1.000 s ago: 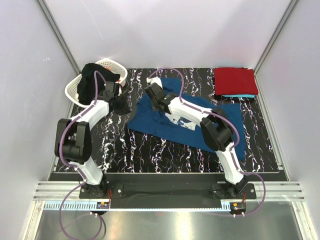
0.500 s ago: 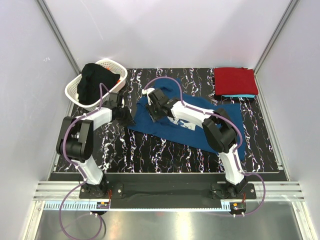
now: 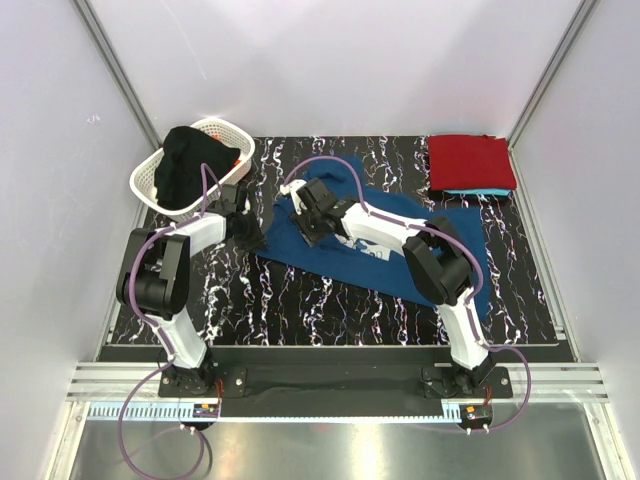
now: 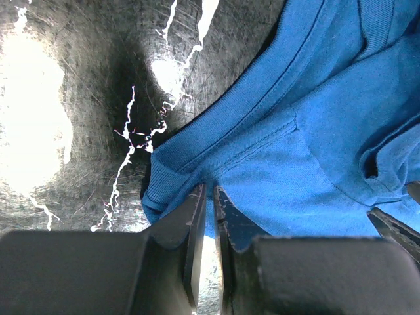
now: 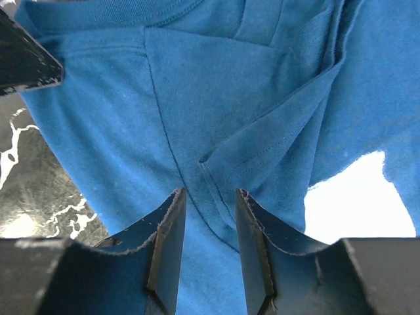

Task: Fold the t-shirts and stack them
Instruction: Fold the tshirt

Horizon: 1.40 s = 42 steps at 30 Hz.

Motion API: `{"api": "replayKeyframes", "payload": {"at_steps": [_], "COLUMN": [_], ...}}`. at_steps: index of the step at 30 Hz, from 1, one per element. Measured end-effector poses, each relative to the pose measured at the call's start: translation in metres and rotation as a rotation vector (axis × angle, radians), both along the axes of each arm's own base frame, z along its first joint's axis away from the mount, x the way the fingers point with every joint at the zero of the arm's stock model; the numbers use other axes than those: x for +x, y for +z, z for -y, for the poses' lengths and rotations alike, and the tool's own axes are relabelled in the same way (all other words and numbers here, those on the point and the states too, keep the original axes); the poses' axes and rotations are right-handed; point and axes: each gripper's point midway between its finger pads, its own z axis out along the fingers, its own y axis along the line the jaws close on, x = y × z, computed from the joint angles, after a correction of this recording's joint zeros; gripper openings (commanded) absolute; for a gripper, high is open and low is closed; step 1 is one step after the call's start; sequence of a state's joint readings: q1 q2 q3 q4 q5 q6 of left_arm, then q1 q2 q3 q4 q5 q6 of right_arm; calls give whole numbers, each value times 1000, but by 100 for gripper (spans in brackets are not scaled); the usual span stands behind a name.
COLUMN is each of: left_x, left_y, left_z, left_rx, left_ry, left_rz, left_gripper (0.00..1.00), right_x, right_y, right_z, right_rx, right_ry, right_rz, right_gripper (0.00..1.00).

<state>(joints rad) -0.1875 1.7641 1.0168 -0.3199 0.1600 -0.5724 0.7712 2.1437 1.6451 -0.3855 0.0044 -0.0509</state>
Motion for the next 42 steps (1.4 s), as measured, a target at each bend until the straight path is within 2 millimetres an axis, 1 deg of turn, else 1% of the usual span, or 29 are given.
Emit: {"api": "replayKeyframes", "payload": {"at_steps": [5,7,8,9,12,15,18,21,25,30,33,42], "left_x": [0,0,0,0,0,0,1,1,1,1,1,1], "left_y": [0,0,0,0,0,-1,-1,-1,-1,-1,-1,-1], "left_z": [0,-1,-1,-1,-1,-2,-2,-2,-2,-3,-4,-5], "left_rx": [3,5,6,7,9,12,14,16,17,23,27,35], "left_ry": [1,2,2,2,0,1,0,0,0,2,3,1], "left_rz": [1,1,1,1,2,3,3,4,5,7,8,10], "left_gripper": [15,16,16,16,16,16,16,16,16,16,17,17], "right_x": [-2,-1,0,1,7,17,26,29,38,52,59,62], "right_y": [-14,-21,-23,-24,-23,-19,-16,-15,-8,2,5,-1], "right_z": [0,1,1,1,4,9,15,25,37,60,72,109], "right_rx": [-22,-39,-45,-53,-81,-103,-120,-137,-133,-124,-125,-136], "right_ry": [16,18,17,14,-11,-61,-109,-153,-223,-329,-385,-509], "right_rz": [-17,-17,-14,-10,23,70,117,144,176,208,223,209], "right_gripper": [42,39,35,23,4,0,0,0,0,0,0,0]}}
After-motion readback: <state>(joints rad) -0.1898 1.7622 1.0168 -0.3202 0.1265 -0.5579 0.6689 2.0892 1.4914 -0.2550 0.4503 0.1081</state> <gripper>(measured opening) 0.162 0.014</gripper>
